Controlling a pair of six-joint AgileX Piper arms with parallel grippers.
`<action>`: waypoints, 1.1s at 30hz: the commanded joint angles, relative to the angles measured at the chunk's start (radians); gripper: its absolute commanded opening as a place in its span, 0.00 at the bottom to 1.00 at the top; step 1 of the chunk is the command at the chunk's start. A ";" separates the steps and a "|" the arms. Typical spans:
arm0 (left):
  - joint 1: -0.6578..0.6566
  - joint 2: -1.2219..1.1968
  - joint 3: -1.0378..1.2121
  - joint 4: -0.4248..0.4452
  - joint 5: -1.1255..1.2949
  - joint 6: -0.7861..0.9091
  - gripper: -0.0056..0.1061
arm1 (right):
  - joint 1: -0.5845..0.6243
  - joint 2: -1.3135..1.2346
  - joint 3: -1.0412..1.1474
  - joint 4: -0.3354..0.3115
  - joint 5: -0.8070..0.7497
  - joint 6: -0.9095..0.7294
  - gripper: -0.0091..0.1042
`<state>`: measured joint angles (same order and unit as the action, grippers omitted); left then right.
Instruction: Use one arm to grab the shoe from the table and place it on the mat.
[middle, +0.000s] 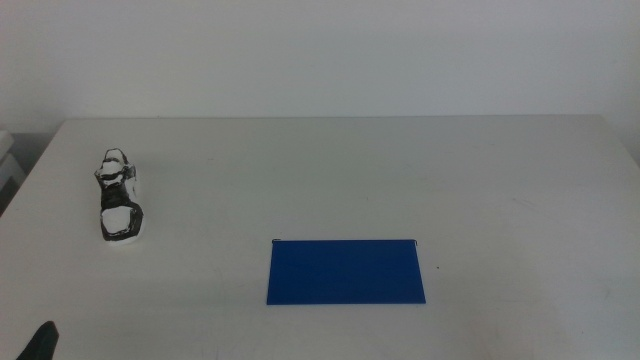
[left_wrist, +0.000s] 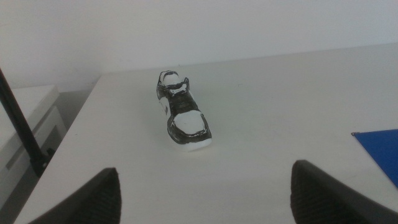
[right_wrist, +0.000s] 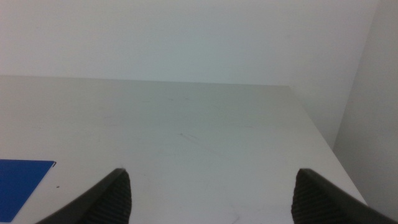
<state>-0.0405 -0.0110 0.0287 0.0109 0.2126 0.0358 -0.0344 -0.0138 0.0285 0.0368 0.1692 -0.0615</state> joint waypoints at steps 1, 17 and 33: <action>-0.005 -0.026 0.001 -0.011 -0.075 -0.016 0.89 | -0.005 -0.021 -0.010 -0.008 -0.079 -0.013 0.67; -0.005 0.401 -0.385 -0.023 -0.056 -0.065 0.89 | -0.005 -0.021 -0.010 -0.008 -0.079 -0.013 0.67; -0.005 0.876 -0.969 0.008 0.228 -0.062 0.89 | -0.005 -0.021 -0.010 -0.008 -0.079 -0.013 0.67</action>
<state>-0.0405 0.8360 -0.8715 0.0140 0.4682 -0.0140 -0.0344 -0.0138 0.0285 0.0368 0.1692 -0.0615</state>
